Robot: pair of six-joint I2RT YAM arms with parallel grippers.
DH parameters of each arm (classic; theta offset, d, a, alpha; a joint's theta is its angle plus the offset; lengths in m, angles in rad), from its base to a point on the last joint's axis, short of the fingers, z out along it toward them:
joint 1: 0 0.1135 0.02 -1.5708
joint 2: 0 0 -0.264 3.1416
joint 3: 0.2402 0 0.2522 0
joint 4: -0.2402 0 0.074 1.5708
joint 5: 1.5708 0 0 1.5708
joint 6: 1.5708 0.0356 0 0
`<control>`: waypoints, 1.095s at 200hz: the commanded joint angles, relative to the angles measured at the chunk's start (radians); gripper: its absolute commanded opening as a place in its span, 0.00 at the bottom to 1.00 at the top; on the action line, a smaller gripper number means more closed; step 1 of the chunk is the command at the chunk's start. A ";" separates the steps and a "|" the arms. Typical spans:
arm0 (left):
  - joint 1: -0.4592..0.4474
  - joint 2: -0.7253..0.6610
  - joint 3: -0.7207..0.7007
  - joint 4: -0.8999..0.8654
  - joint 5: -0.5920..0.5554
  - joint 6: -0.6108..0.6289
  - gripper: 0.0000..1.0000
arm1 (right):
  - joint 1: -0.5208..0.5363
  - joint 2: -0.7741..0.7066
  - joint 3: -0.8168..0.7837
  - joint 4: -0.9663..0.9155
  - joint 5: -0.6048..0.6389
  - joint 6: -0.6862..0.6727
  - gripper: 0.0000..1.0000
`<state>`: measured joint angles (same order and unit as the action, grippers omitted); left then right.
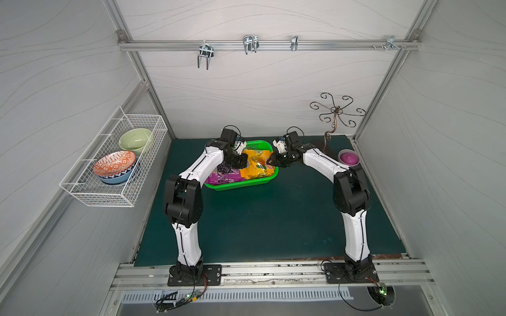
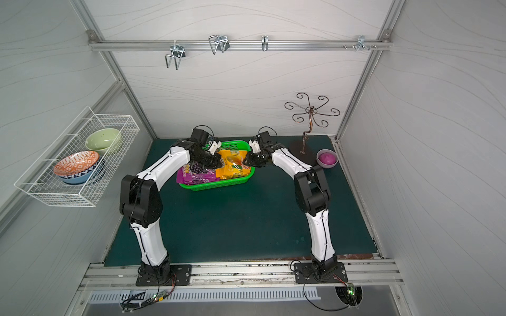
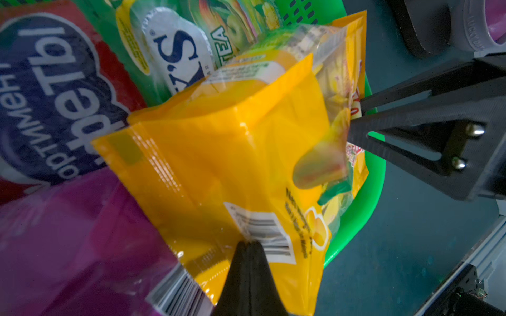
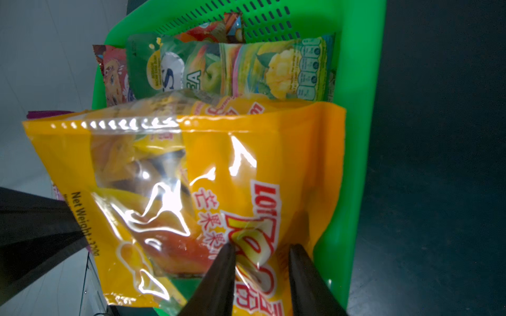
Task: Put the candies in the basket
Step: Place the candy in the basket, then move the basket to the center of the board.
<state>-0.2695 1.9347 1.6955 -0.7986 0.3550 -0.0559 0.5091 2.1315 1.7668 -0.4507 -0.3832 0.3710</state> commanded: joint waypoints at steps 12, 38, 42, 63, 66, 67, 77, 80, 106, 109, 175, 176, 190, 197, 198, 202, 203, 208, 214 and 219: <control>-0.004 -0.064 0.135 -0.119 0.031 0.028 0.04 | -0.006 -0.133 -0.043 -0.031 -0.013 -0.016 0.41; 0.004 -0.140 0.143 -0.161 0.022 0.050 0.06 | -0.009 -0.241 -0.085 -0.047 0.018 -0.056 0.44; 0.008 -0.153 0.143 -0.163 0.020 0.050 0.07 | -0.009 -0.254 -0.089 -0.055 0.027 -0.062 0.45; 0.043 -0.209 0.122 -0.182 0.022 0.056 0.09 | -0.009 -0.316 -0.136 -0.076 0.083 -0.084 0.46; 0.051 -0.215 0.118 -0.187 0.023 0.055 0.09 | -0.009 -0.322 -0.143 -0.079 0.101 -0.083 0.47; 0.054 -0.217 0.115 -0.188 0.023 0.055 0.09 | -0.009 -0.324 -0.145 -0.080 0.106 -0.082 0.47; 0.083 -0.238 0.097 -0.194 0.036 0.054 0.11 | -0.010 -0.329 -0.158 -0.094 0.141 -0.079 0.47; 0.092 -0.243 0.090 -0.196 0.042 0.054 0.11 | -0.012 -0.326 -0.160 -0.099 0.147 -0.082 0.46; 0.149 -0.294 0.034 -0.212 0.062 0.068 0.14 | -0.014 -0.272 -0.159 -0.120 0.187 -0.090 0.44; 0.151 -0.300 0.030 -0.215 0.059 0.072 0.15 | -0.012 -0.265 -0.158 -0.120 0.191 -0.087 0.44; 0.166 -0.413 -0.091 -0.174 -0.045 0.112 0.17 | 0.023 -0.081 -0.029 -0.210 0.274 -0.022 0.46; 0.167 -0.414 -0.093 -0.174 -0.045 0.111 0.17 | 0.023 -0.079 -0.028 -0.212 0.274 -0.022 0.46; 0.169 -0.416 -0.094 -0.174 -0.051 0.112 0.17 | 0.026 -0.042 -0.001 -0.228 0.279 -0.014 0.44; 0.170 -0.417 -0.093 -0.175 -0.055 0.112 0.17 | 0.029 -0.027 0.009 -0.239 0.297 -0.006 0.42; 0.169 -0.417 -0.094 -0.174 -0.055 0.112 0.17 | 0.029 -0.024 0.010 -0.242 0.300 -0.004 0.42; 0.170 -0.418 -0.094 -0.174 -0.057 0.113 0.17 | 0.030 -0.018 0.015 -0.247 0.318 0.002 0.40; 0.170 -0.418 -0.094 -0.174 -0.057 0.113 0.17 | 0.030 -0.016 0.016 -0.249 0.321 0.004 0.40; 0.170 -0.416 -0.094 -0.174 -0.059 0.114 0.17 | 0.032 -0.012 0.019 -0.254 0.344 0.011 0.37; 0.170 -0.416 -0.091 -0.174 -0.061 0.113 0.17 | 0.034 -0.006 0.021 -0.260 0.366 0.022 0.34; 0.170 -0.416 -0.091 -0.174 -0.063 0.113 0.17 | 0.035 -0.004 0.020 -0.265 0.380 0.032 0.31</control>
<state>-0.1047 1.5372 1.5963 -0.9966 0.3180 0.0383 0.5331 2.0895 1.7668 -0.6411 -0.1020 0.3592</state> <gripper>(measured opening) 0.173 0.364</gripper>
